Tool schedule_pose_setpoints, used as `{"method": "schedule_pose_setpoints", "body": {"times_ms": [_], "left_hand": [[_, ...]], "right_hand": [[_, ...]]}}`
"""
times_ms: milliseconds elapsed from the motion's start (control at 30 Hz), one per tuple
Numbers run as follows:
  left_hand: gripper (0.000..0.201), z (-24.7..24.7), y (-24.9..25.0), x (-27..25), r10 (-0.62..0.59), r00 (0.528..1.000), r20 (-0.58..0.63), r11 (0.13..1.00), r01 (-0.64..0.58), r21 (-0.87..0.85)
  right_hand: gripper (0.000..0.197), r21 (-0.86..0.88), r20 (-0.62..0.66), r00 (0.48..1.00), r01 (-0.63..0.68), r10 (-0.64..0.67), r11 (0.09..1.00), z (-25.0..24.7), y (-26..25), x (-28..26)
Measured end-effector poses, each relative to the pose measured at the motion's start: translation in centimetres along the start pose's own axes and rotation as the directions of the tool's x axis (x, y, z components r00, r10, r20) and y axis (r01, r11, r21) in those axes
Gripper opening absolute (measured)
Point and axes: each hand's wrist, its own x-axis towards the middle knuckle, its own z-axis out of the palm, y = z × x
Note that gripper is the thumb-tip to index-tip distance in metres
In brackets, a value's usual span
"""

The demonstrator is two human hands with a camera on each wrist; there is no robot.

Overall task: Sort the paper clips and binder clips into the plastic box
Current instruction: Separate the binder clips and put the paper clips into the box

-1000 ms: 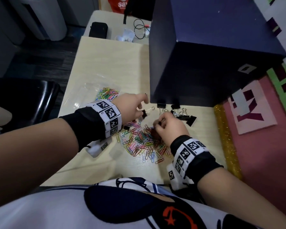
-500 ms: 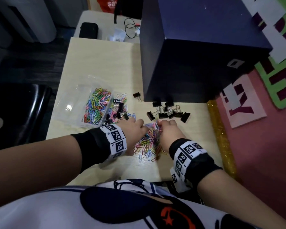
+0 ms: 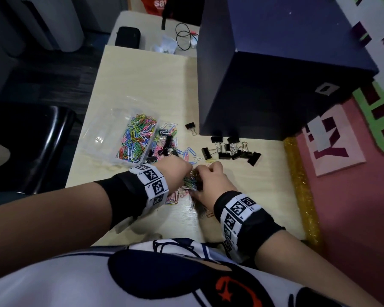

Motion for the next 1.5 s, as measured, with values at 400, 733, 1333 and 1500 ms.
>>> {"method": "schedule_pose_setpoints", "body": {"times_ms": [400, 733, 1333, 1500], "left_hand": [[0.018, -4.0, -5.5, -2.8, -0.229, 0.886, -0.404, 0.949, 0.111, -0.294], [0.027, -3.6, -11.3, -5.1, -0.416, 0.788, -0.454, 0.888, 0.245, -0.389], [0.035, -1.3, -11.9, -3.6, -0.407, 0.875, -0.262, 0.896, 0.327, -0.300], [0.039, -1.9, -10.9, -4.1, -0.414, 0.851, -0.324, 0.882, 0.286, -0.376]], "right_hand": [[0.027, -0.033, -0.108, 0.994, -0.040, 0.037, 0.999, -3.2, -0.7, 2.1], [0.027, -0.092, -0.020, 0.998, -0.064, 0.062, 0.994, -4.7, -3.5, 4.1], [0.044, 0.304, -0.165, 0.968, 0.232, -0.189, 0.924, -5.2, -10.9, 6.0], [0.033, 0.137, -0.210, 0.973, 0.129, -0.099, 0.982, -5.8, -8.5, 6.4]]}}
